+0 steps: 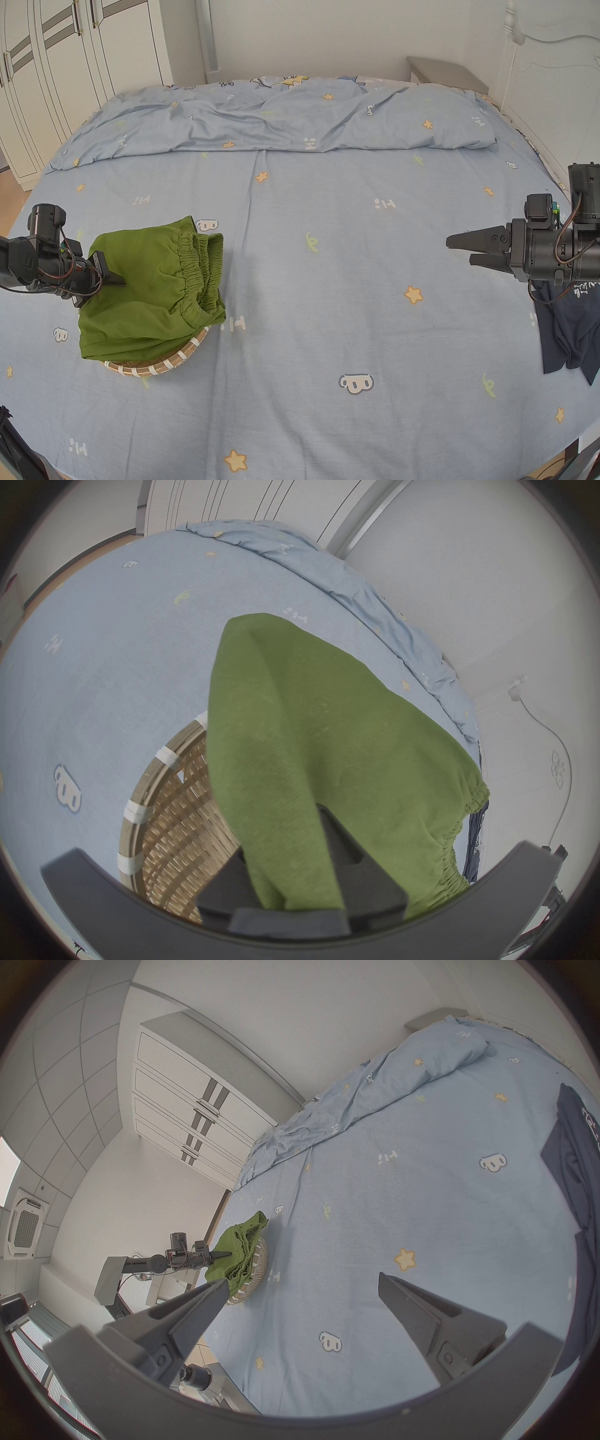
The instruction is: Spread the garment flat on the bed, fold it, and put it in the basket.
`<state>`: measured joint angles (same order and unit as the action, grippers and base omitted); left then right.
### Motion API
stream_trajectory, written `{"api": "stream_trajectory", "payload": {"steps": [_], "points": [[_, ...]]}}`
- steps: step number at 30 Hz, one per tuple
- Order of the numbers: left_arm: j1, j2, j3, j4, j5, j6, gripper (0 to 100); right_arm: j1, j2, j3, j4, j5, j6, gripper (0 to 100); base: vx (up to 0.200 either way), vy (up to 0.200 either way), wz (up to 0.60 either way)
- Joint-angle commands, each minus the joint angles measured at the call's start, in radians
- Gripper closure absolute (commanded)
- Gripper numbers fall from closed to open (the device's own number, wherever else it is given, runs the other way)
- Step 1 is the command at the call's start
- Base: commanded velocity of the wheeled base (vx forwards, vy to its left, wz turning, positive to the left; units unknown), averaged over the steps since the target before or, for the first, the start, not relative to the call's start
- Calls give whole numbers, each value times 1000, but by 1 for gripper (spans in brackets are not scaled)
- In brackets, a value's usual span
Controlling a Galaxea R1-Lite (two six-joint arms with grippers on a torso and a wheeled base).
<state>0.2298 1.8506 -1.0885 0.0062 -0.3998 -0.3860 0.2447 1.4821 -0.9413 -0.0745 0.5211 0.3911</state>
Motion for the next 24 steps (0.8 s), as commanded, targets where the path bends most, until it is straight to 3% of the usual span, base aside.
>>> {"api": "stream_trajectory", "payload": {"steps": [1,14,17,21,24], "points": [[-3,21,-62,57,9,-1,0,2,0,1,-1,-1,0,0,0,0,0],[-1,-186,-91,163,47,1,0,-4,0,-2,-4,-1,0,0,0,0,0],[-6,-318,-114,264,68,25,0,2,-2,1,-5,-10,-3,0,0,0,0],[-76,-465,-134,379,75,21,0,5,-25,19,-1,-24,-9,0,0,0,0],[-191,-623,-128,537,108,18,0,39,-125,98,-1,-69,-24,0,0,0,0]]}}
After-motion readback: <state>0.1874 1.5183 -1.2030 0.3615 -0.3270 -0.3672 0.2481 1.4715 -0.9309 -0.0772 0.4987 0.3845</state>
